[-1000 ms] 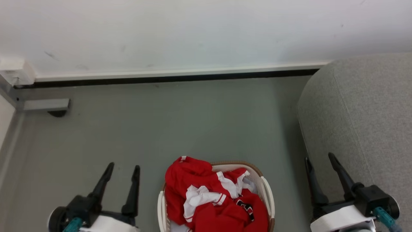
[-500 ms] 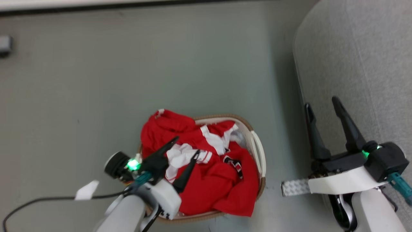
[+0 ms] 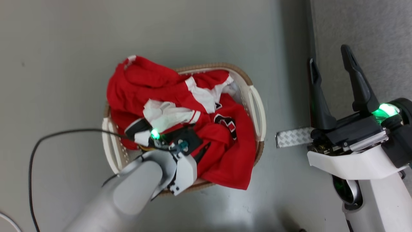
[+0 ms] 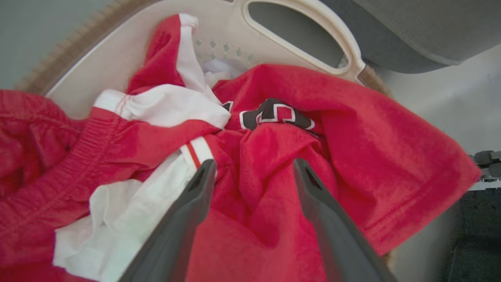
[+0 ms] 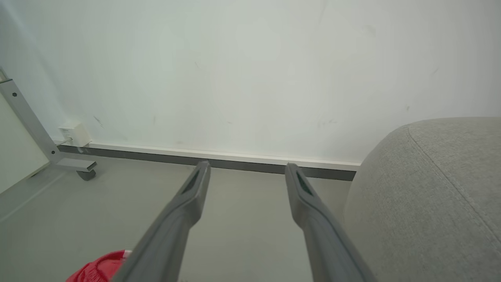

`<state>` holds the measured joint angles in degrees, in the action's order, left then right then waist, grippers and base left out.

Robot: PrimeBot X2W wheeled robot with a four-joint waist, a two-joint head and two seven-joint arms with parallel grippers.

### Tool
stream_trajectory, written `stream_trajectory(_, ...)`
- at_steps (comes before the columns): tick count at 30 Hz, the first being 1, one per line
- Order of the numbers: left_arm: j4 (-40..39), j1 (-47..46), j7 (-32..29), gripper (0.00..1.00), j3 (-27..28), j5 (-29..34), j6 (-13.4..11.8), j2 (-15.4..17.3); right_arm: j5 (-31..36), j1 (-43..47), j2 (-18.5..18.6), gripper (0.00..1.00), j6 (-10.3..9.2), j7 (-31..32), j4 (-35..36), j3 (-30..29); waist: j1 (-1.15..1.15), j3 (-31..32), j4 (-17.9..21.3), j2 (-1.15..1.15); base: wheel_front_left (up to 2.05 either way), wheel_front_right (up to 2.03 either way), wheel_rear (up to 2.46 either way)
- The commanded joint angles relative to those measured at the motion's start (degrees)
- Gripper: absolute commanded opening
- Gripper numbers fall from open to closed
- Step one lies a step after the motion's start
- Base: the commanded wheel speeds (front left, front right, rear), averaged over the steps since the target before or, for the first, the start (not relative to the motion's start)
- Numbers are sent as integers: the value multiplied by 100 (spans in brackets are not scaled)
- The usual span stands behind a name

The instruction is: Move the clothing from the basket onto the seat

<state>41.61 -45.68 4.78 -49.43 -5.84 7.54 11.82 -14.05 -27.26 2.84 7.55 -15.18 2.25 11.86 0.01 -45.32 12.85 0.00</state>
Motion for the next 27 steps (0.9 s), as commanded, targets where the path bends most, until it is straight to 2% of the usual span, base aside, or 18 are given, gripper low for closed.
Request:
stream_trajectory(1, 58, -218, -44, 100, -53, -116, -10, 62, 31, -118, 11, 100, -12, 4, 121, 21, -1, -509, 111, 0, 0, 0, 0)
stream_trajectory(9, 384, -811, -188, 100, -404, -240, -10, 118, 56, -216, 11, 100, -12, 4, 521, -6, -1, -1121, 189, 0, 0, 0, 0)
stream_trajectory(15, 694, -1061, -116, 100, -582, -293, -10, 84, 167, -127, 11, 100, -12, 4, 666, -113, -1, -1331, 178, 0, 0, 0, 0)
stream_trajectory(16, 766, -1066, -130, 45, -635, -334, -10, 47, 184, -106, 10, 100, -12, 4, 670, -134, -1, -1339, 166, 0, 0, 0, 0)
stream_trajectory(17, 804, -1093, -105, 0, -690, -376, -9, 21, 212, -85, 11, 100, -12, 4, 673, -156, -1, -1347, 152, 0, 0, 0, 0)
stream_trajectory(22, 930, -1221, 147, 0, -946, -701, -10, -103, 246, -50, 11, 100, -12, 4, 591, -229, -1, -1277, 73, 0, 0, 0, 0)
stream_trajectory(27, 894, -955, 627, 0, -883, -1293, -10, -196, 279, 93, 13, 100, -12, 4, 253, -307, -1, -547, -145, 0, 0, 0, 0)
